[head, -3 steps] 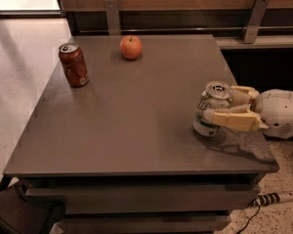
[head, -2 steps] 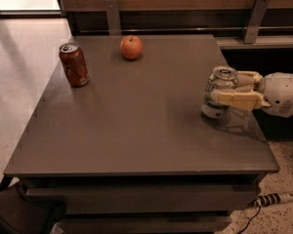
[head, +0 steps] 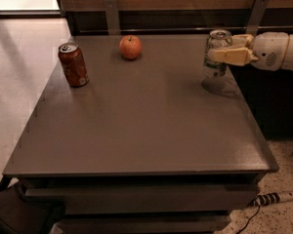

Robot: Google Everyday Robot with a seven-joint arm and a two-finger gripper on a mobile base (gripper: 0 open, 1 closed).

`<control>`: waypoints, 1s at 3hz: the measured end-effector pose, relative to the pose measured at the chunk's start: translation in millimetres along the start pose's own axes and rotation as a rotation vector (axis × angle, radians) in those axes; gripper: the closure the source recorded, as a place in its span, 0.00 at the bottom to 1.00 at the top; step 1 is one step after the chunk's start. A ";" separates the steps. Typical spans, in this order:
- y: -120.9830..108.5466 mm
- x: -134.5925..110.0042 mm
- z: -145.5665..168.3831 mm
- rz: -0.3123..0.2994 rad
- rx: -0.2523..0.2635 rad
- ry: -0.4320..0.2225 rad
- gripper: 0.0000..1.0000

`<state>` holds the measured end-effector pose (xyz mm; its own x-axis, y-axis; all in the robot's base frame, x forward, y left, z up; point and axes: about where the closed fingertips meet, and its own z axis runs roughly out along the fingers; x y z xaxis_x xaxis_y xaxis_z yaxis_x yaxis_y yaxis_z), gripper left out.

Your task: Move 7up can near apple

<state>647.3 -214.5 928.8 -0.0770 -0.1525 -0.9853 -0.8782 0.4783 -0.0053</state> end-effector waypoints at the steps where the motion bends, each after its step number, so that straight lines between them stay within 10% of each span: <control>1: -46.1 -42.6 36.6 -0.061 0.068 -0.025 1.00; 3: -74.3 -42.1 116.3 -0.049 0.066 -0.090 1.00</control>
Offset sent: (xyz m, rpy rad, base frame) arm 0.1381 0.0593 0.0477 0.0307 -0.1613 -0.1244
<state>770.7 -143.0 950.9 0.0105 -0.0999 -0.9949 -0.8465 0.5288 -0.0620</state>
